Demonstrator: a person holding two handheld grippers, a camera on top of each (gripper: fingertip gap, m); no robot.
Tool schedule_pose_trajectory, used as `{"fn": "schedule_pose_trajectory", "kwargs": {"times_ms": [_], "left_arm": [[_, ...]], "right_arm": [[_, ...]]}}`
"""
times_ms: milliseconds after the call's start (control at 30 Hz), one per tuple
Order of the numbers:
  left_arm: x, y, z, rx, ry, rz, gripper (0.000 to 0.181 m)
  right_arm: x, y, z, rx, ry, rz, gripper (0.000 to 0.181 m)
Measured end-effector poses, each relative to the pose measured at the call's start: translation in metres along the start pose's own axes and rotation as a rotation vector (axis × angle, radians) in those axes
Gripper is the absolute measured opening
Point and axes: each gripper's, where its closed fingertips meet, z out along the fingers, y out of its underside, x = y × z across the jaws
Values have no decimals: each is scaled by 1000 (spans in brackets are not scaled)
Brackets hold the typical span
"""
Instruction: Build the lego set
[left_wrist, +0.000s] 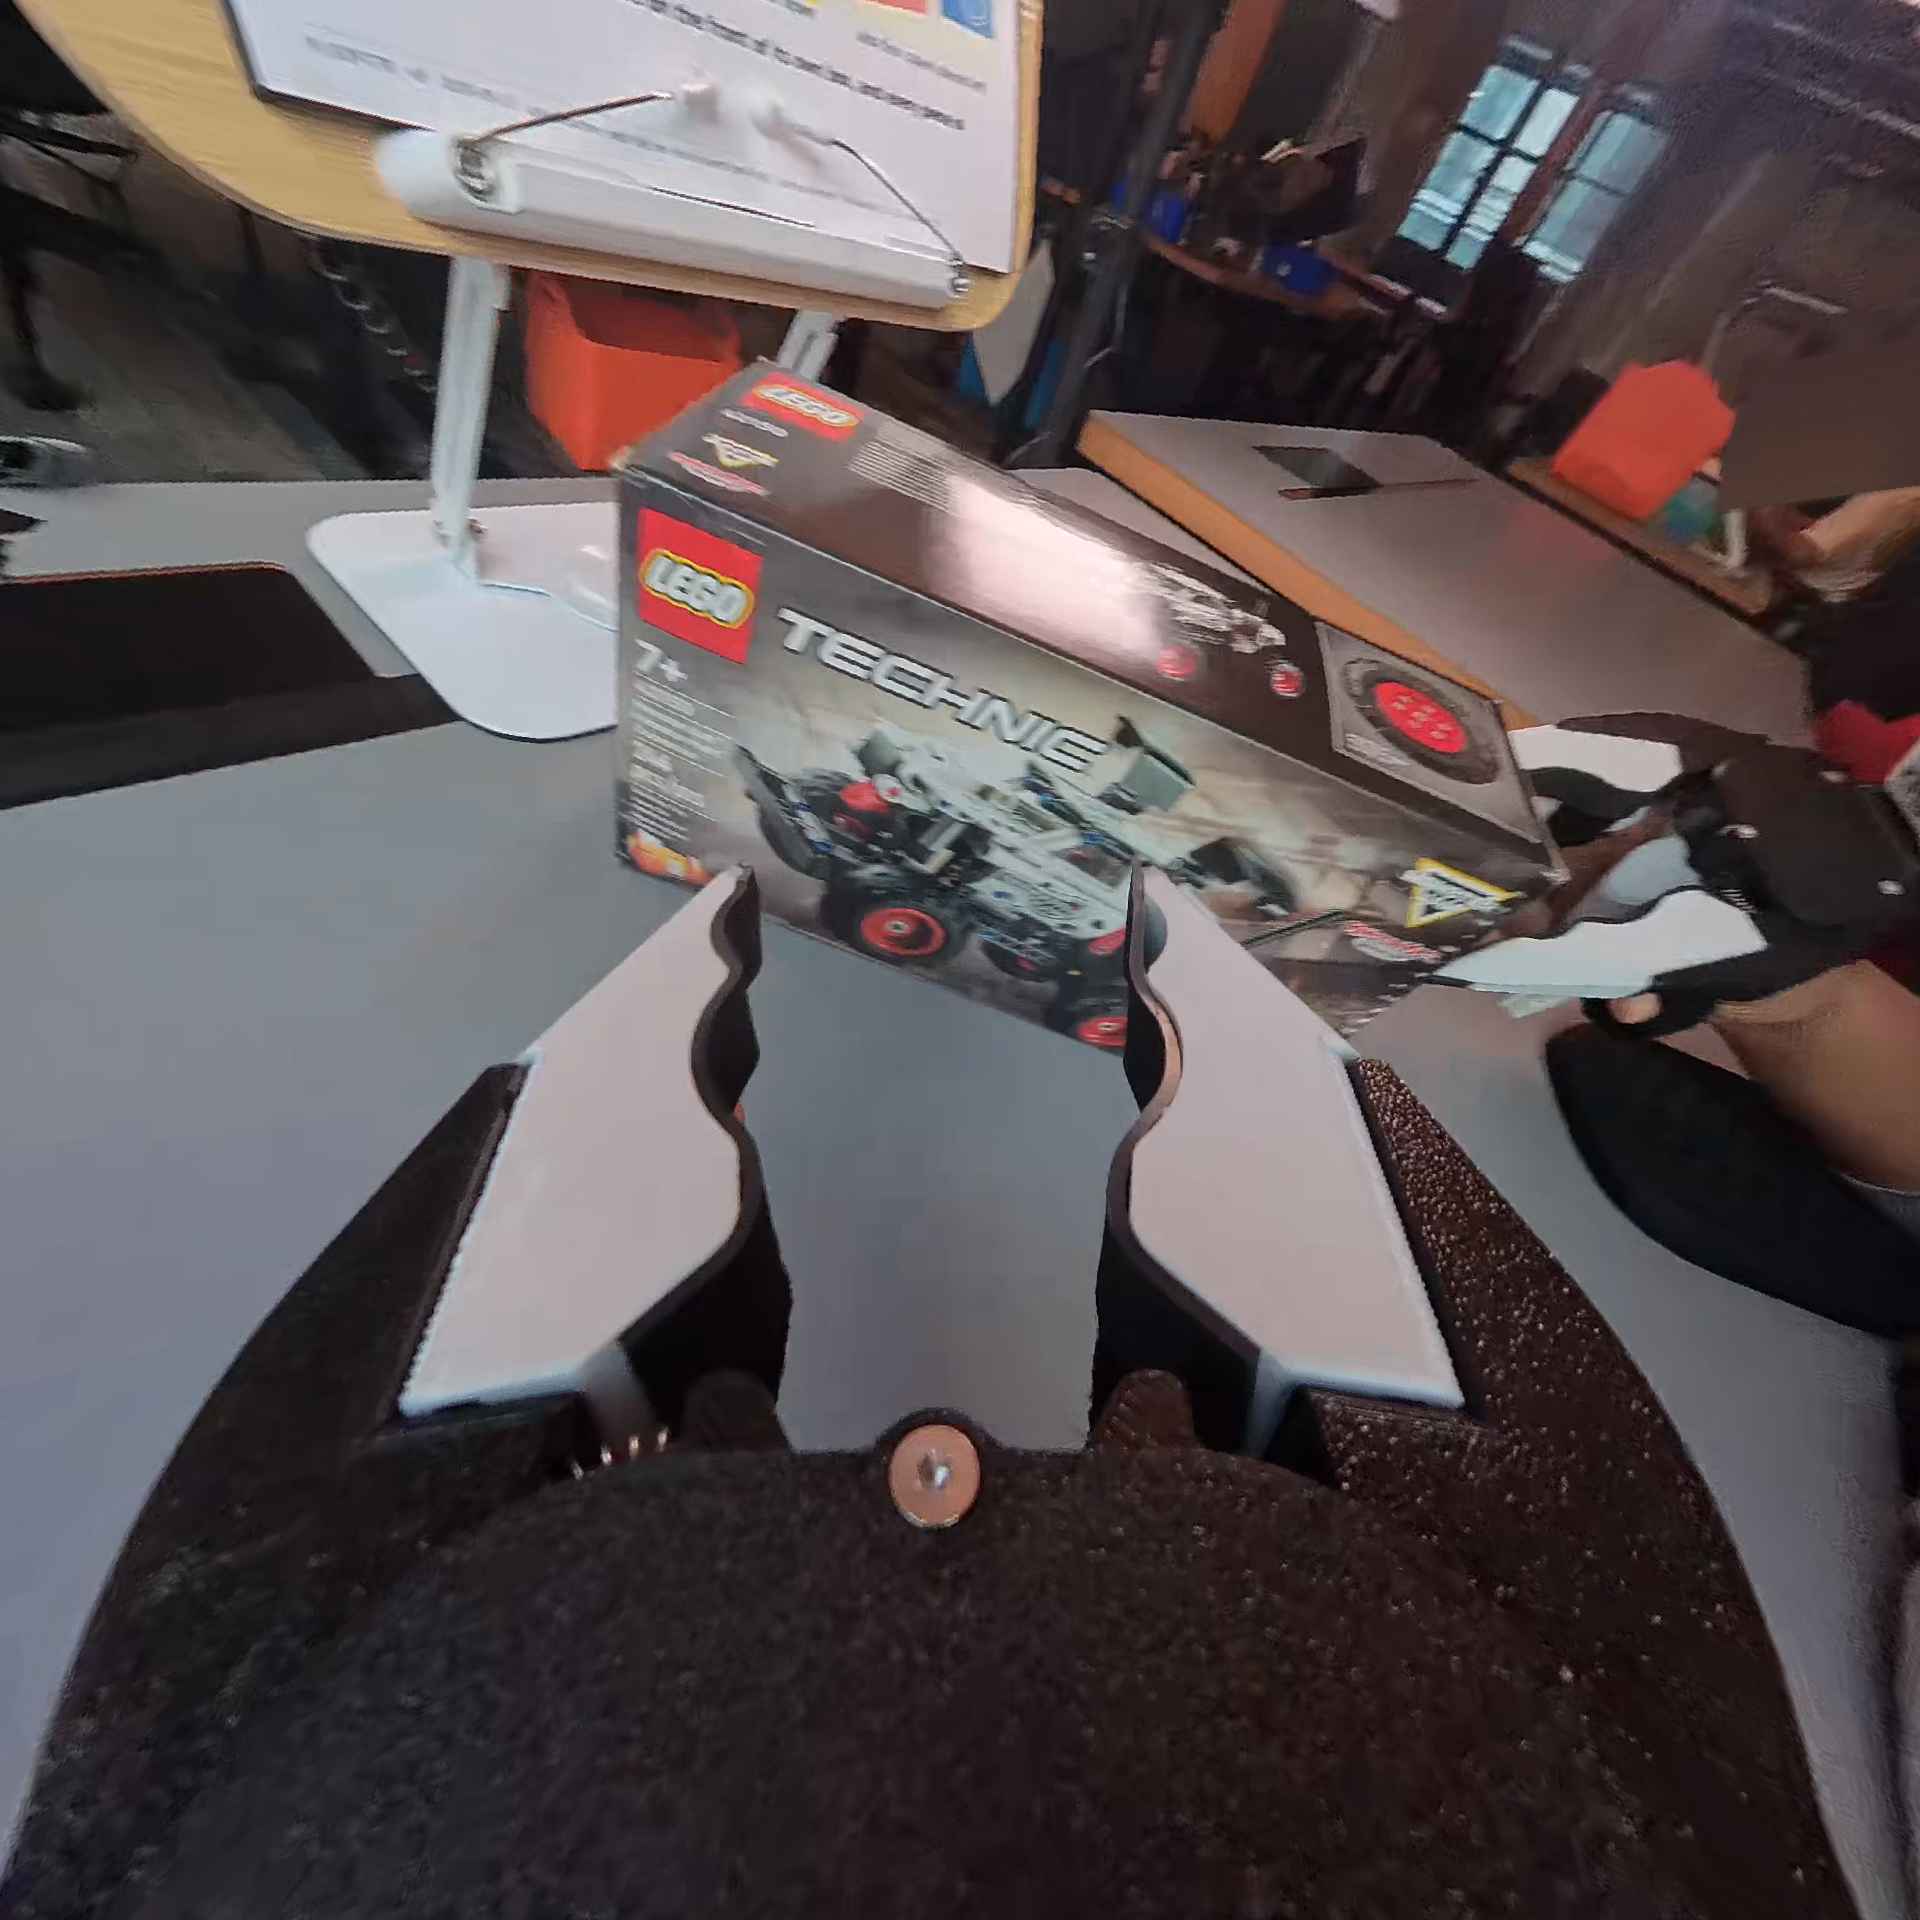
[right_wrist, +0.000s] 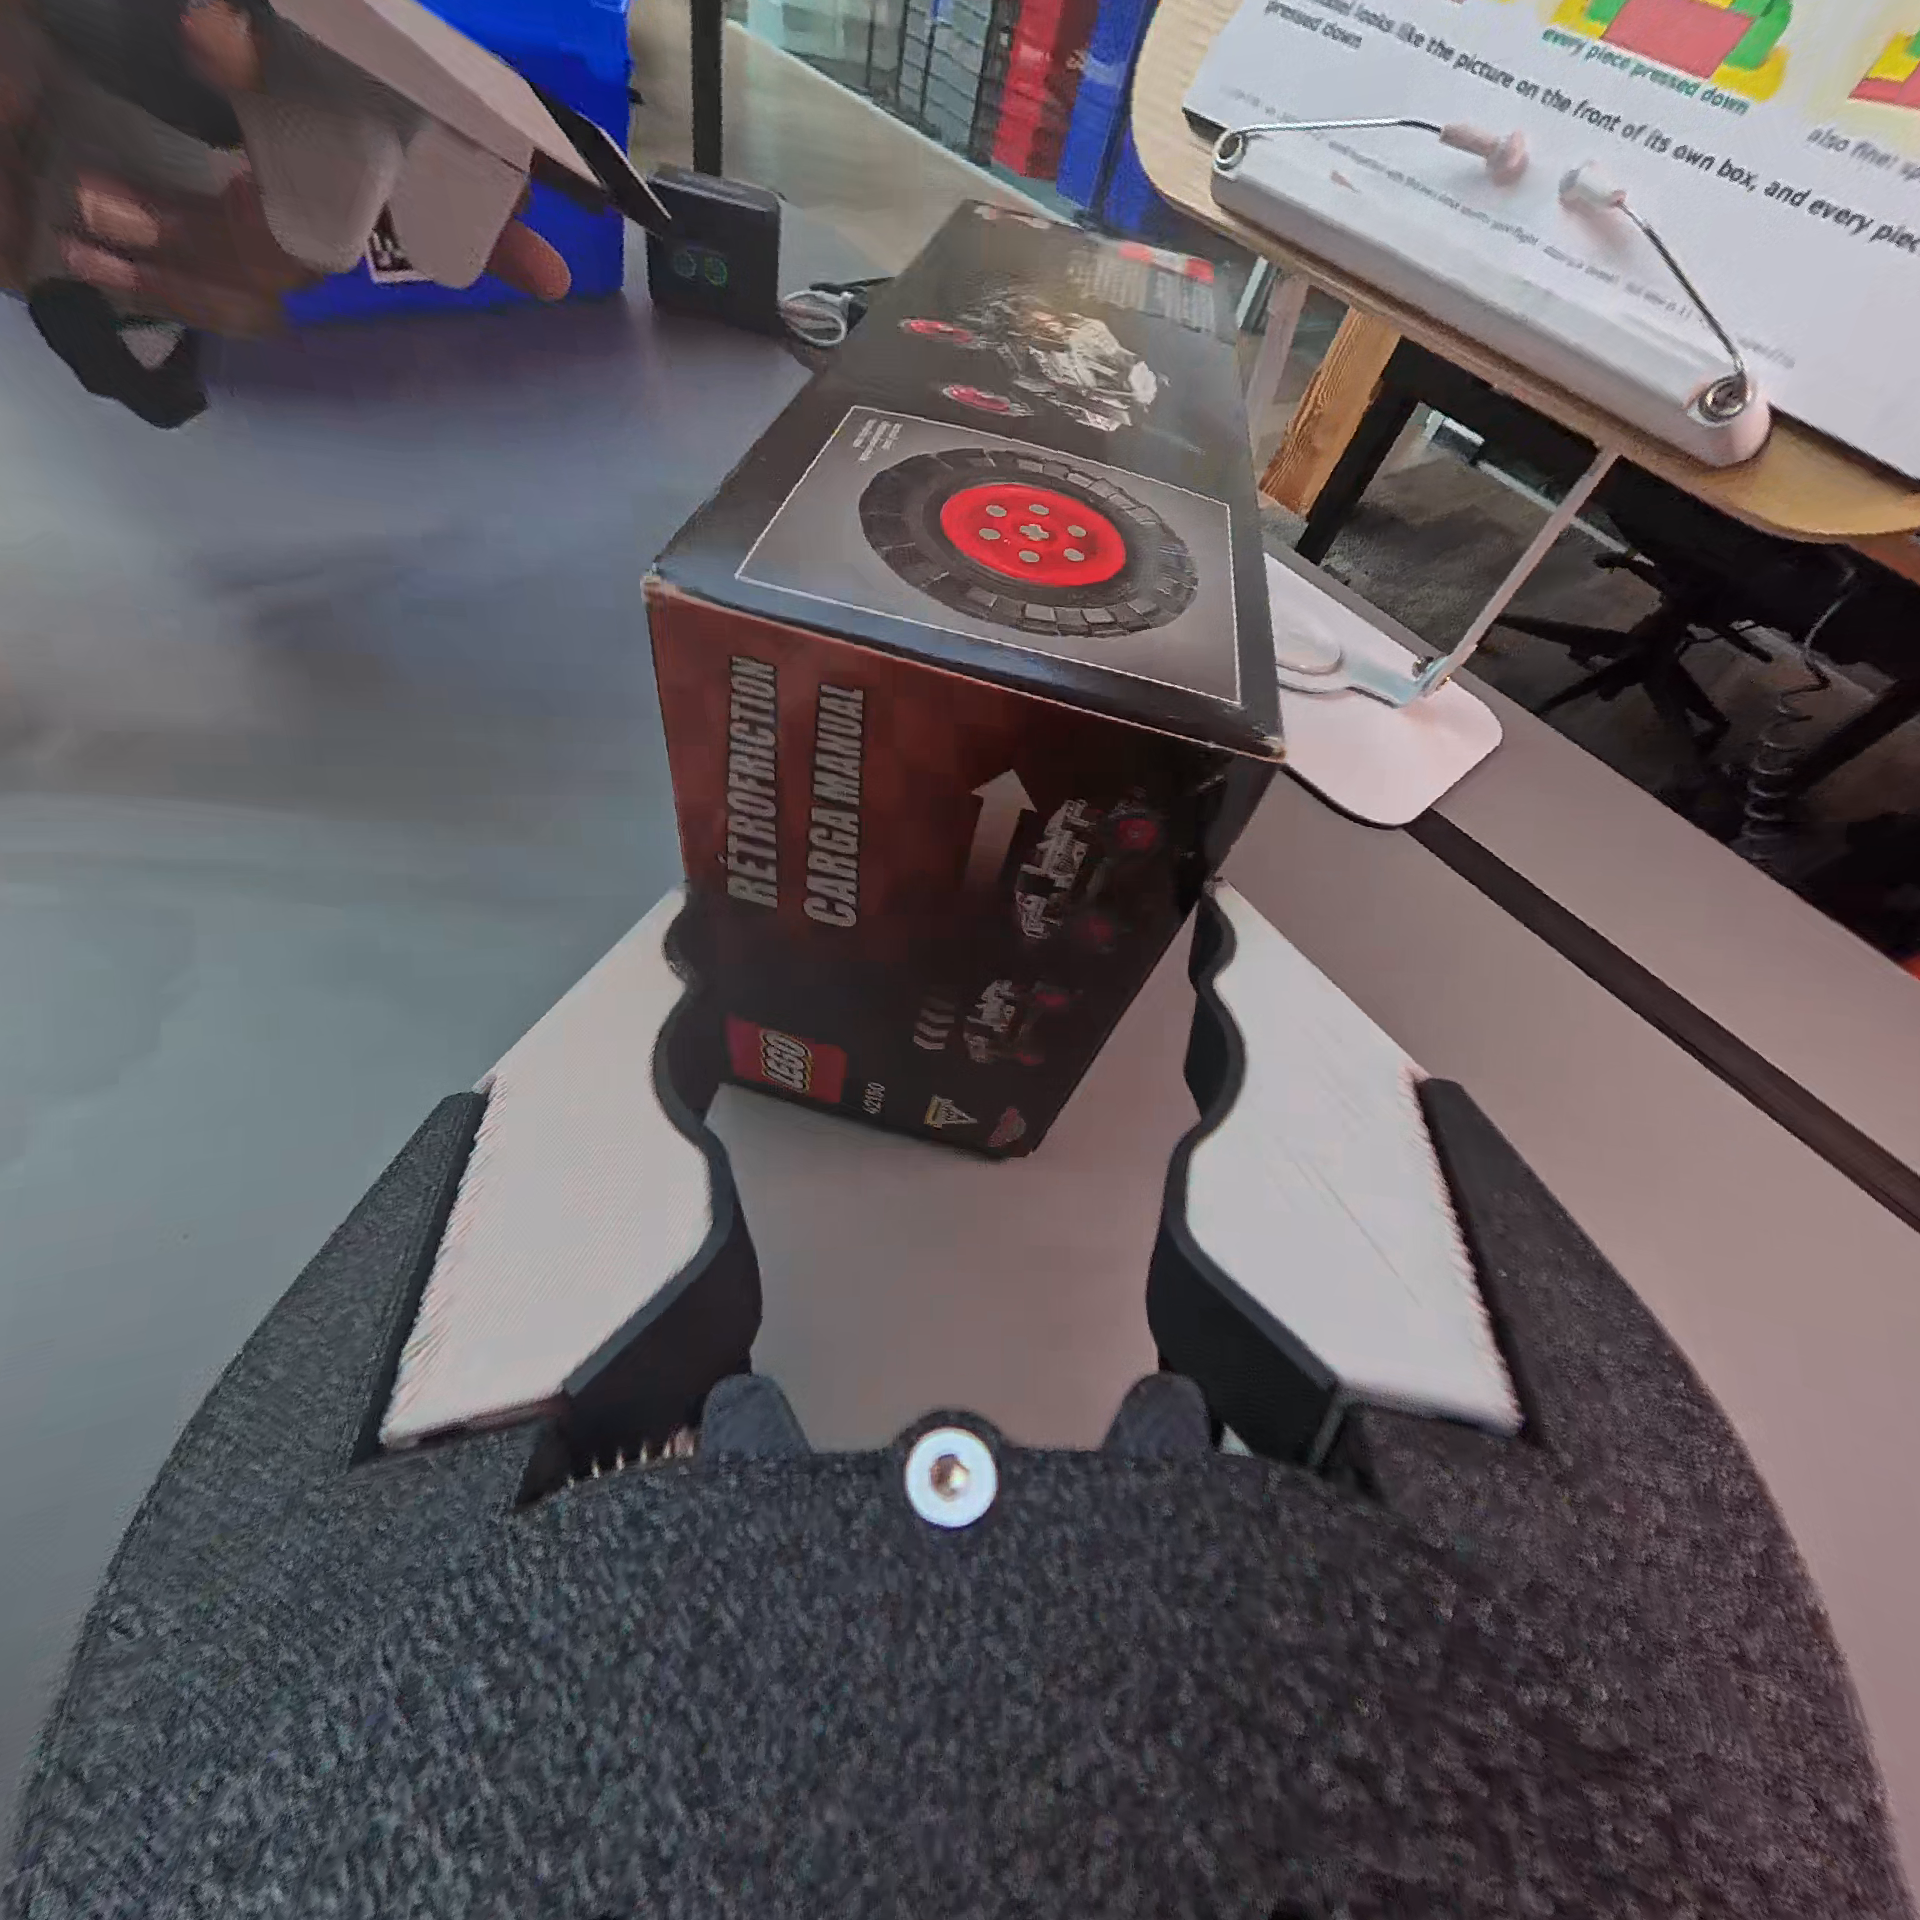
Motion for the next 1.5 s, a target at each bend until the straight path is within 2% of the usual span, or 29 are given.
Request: {"fn": "schedule_pose_trajectory", "kwargs": {"times_ms": [100,167,200,267,333,400,467,567,667,733,800,900,1133,1200,1267,1333,1400,1500], "left_arm": [[43,15,-6,-27,178,-66,87],[59,23,-10,-39,251,-65,97],[63,24,-11,-42,273,-51,102],[64,18,-16,-25,299,-30,104],[64,9,-24,14,325,-53,102],[65,6,-29,37,323,-35,105],[64,14,-27,12,259,71,114],[74,32,-14,-51,185,201,137],[83,41,7,-27,71,229,148],[79,49,20,-15,-76,313,149],[77,62,32,-46,-172,443,142],[80,65,37,-62,-121,496,131],[63,70,5,-160,245,489,123],[64,73,-9,-183,375,513,121],[63,73,-20,-202,483,477,120],[54,72,-24,-222,512,438,119],[42,67,-26,-239,464,406,118],[40,22,-42,-118,369,392,114]], "right_arm": [[-45,-6,-12,44,-113,-107,61],[-90,-15,-13,102,-281,-120,56],[-115,-16,-13,116,-382,-138,45],[-161,-13,-14,126,-559,-203,42],[-185,2,-14,103,-648,-298,41],[-179,8,-11,89,-629,-300,41],[-157,3,-10,108,-568,-232,40],[-115,-7,-8,142,-428,-136,40],[-80,-10,-5,152,-287,-86,43],[-59,-7,-1,134,-192,-48,48],[-42,-5,2,127,-126,-4,55],[-24,-5,1,143,-64,59,60],[21,-5,-11,190,19,95,56],[30,-1,-13,188,12,73,53],[28,8,-12,153,-62,56,52],[19,15,-10,131,-142,50,51],[17,19,-6,134,-156,23,50],[17,18,0,133,-203,-6,51]]}}
